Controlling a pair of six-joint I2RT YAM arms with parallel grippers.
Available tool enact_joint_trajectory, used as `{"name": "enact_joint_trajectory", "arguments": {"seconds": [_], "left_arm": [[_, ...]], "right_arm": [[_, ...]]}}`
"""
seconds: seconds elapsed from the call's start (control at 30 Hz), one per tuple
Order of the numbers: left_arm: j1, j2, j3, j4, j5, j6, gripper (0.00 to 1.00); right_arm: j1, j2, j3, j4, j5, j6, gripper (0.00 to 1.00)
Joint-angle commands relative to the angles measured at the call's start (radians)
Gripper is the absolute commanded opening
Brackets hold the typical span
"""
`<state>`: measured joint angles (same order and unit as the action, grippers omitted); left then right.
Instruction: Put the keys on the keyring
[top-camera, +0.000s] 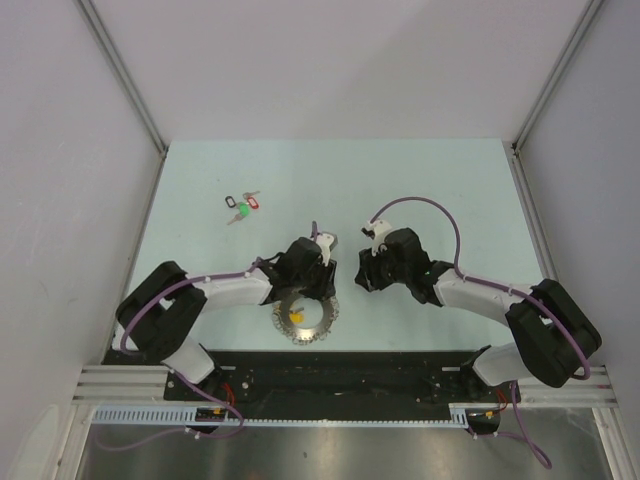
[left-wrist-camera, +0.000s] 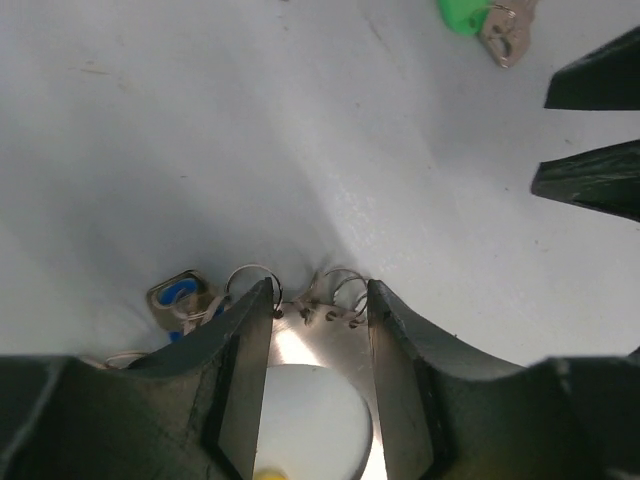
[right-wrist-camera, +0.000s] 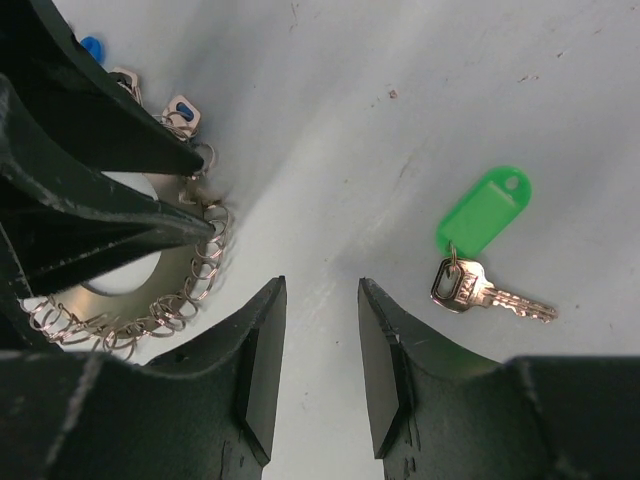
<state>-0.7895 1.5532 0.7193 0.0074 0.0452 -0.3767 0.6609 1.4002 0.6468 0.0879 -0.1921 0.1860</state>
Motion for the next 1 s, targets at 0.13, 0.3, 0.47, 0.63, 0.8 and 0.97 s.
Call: {"name": "enact_joint_trajectory", "arguments": {"seconds": [0.13, 0.3, 0.47, 0.63, 0.8, 0.97], "left_arm": [[-0.068, -0.054, 0.039, 0.068, 0.116, 0.007, 0.46], [-0.066, -0.192, -0.015, 0.029, 0.027, 0.005, 0.48], [-0.044, -0.405, -0.044, -0.082, -0.080, -0.002, 0.55], [-0.011, -0.587, -0.018, -0.265, -0.131, 0.022, 0.64], [0.090, -0.773, 0.032, -0.415, -0.143, 0.088, 0.71], [0.216, -0.881, 0.005, -0.455, -0.107, 0.186, 0.73]], "right_arm": [[-0.010, -0.055, -0.012, 0.024, 0.005, -0.040, 0.40], [-0.012, -0.072, -0.013, 0.029, -0.049, -0.088, 0.38], [0.011, -0.058, 0.002, 0.053, -0.150, -0.167, 0.37], [0.075, 0.031, 0.108, -0.028, -0.127, -0.267, 0.37], [0.123, 0.160, 0.235, -0.155, -0.075, -0.381, 0.37], [0.169, 0.256, 0.350, -0.234, -0.081, -0.448, 0.35]]}}
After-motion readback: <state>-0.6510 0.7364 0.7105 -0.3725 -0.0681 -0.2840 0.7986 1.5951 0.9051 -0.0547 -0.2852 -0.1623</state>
